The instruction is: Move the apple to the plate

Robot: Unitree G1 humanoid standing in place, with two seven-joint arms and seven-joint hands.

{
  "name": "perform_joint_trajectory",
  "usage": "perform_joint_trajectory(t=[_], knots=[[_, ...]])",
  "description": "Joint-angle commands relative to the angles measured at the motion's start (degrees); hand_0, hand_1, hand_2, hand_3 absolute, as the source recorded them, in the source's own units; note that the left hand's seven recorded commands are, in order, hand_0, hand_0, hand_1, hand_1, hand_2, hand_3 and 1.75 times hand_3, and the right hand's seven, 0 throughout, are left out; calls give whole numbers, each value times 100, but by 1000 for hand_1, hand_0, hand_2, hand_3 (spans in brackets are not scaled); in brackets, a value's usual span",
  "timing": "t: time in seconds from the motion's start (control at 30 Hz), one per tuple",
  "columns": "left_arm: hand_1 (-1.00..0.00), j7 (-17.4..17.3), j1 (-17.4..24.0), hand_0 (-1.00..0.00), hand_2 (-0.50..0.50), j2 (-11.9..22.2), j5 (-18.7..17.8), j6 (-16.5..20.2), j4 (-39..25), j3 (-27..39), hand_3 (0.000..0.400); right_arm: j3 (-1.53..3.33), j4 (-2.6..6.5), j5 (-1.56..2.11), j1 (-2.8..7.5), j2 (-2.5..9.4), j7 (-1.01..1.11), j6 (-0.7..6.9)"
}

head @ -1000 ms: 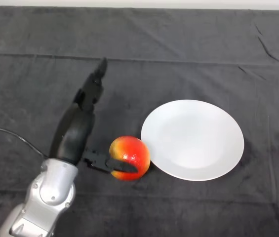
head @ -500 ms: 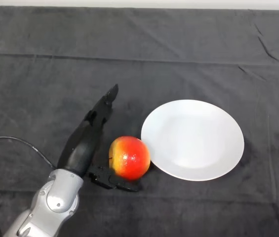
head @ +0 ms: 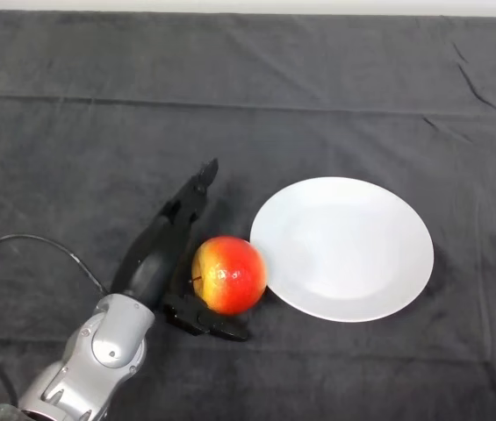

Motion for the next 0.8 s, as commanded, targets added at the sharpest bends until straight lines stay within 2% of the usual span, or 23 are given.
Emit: perform_joint_trajectory(t=[0.03,0.33,0.8], knots=[[-1000,-14,-237,-1000,0,45,-3,-88,189,-135,400,-141,-118,-28,112,-151,-28,17],[-1000,-50,-264,-1000,0,154,24,-182,124,-169,400,-140,-111,-28,109,-153,-24,17],[-1000,-255,-392,-1000,0,470,25,91,-549,165,400,-138,-110,-29,109,-153,-22,16]])
